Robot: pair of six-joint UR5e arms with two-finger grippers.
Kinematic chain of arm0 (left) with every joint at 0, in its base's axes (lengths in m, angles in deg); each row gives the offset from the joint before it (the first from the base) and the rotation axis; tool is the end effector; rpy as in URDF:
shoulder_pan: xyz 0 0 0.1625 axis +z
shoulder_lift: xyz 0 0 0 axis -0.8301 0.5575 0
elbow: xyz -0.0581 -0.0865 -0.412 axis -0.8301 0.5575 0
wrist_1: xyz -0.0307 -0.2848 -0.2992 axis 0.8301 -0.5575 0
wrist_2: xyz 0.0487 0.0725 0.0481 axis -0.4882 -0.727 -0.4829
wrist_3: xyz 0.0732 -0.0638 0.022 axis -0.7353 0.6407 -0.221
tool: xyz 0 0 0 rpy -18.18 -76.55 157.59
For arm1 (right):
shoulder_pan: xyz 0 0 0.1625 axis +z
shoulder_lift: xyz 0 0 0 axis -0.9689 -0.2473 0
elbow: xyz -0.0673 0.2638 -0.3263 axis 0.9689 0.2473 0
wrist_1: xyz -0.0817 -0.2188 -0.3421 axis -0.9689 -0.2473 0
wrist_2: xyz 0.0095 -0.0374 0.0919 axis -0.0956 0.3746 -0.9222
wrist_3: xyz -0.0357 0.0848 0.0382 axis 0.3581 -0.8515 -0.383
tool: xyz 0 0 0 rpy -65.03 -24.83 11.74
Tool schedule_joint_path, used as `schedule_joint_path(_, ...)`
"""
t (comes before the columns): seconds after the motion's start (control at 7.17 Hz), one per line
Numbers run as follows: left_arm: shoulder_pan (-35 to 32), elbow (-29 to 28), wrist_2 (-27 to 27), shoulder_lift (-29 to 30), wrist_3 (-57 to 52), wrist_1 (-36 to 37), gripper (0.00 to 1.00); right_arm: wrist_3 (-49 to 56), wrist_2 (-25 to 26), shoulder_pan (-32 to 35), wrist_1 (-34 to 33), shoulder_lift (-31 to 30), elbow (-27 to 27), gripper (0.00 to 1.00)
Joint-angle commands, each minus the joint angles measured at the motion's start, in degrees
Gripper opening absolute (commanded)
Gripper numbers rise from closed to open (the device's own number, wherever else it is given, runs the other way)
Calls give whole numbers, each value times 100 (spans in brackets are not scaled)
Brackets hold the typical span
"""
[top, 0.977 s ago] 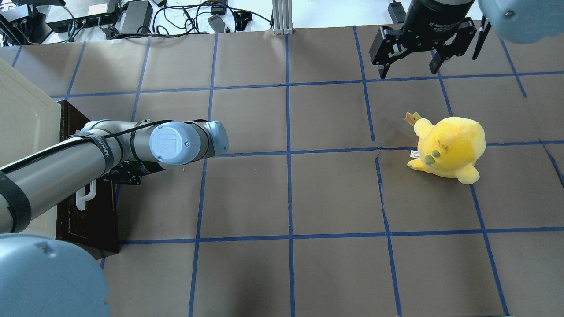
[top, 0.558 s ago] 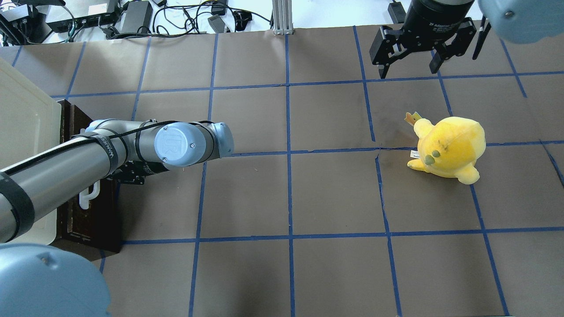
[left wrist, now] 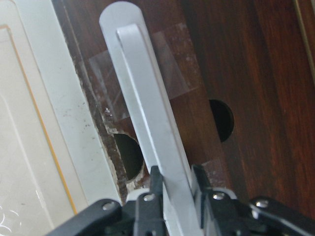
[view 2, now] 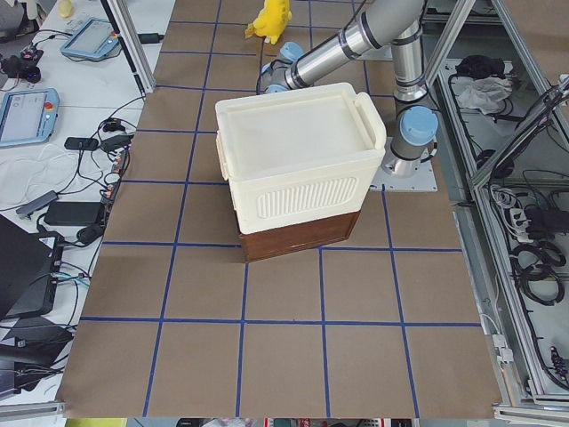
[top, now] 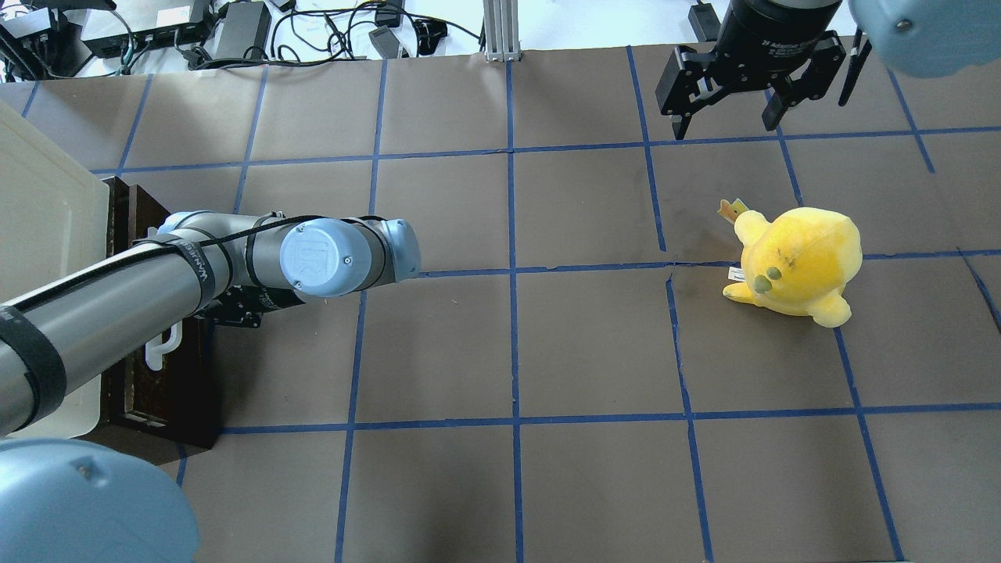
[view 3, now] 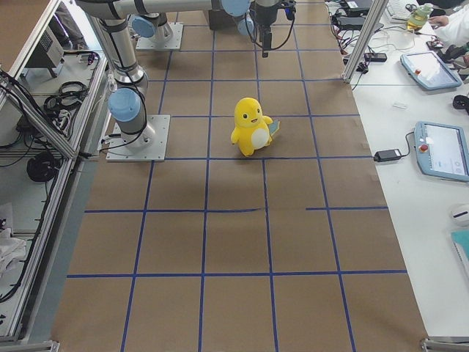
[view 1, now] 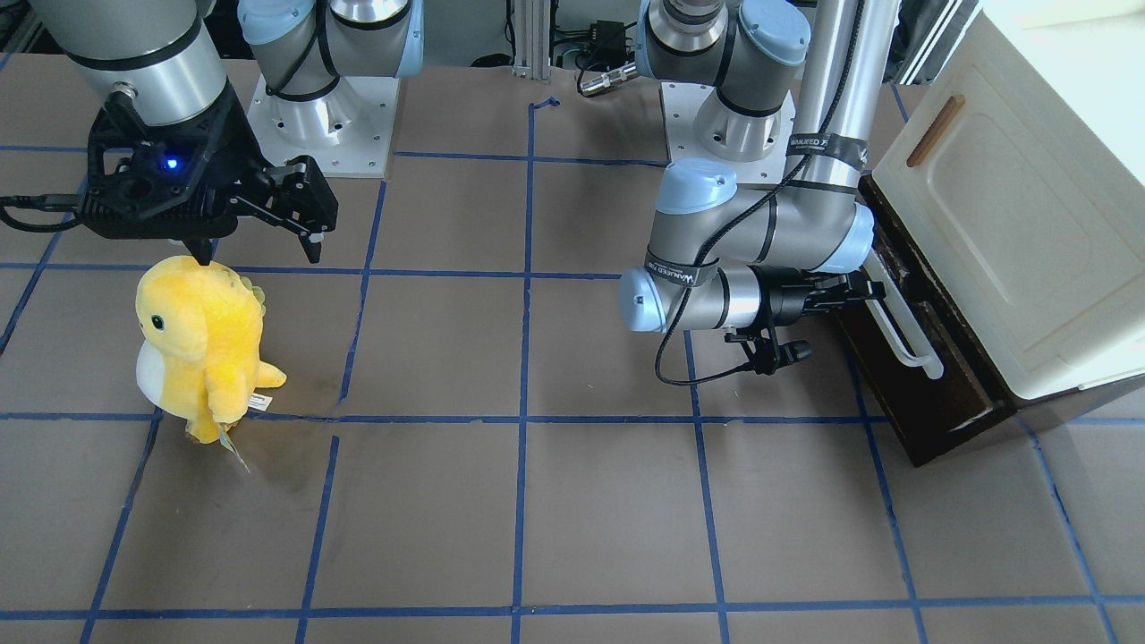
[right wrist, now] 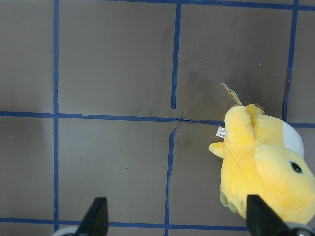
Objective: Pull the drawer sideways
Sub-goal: 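Pull the handle with the left gripper, sliding the drawer out toward the robot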
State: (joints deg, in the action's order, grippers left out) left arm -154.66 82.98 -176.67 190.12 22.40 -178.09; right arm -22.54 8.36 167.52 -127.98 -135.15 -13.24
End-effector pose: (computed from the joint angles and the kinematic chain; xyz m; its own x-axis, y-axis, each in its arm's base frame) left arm -0.1094 -0.4681 0.1779 -0.1716 0.2498 -0.9530 -0.0868 0.9597 0.2672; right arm 0.1494 -0.5286 0.5090 -0.9985 -0.0531 0.0102 -0.0535 0.9975 -0.0458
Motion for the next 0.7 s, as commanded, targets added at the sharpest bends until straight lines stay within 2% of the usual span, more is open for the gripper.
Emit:
schedule_joint_path(0.0,-146,-26,-1,13,0,-14,8,0,0,0,0,0,0,100)
schedule_joint_path(0.56,-261,-44,7,4,-44,-23,8,9,0,0,0,0,0,100)
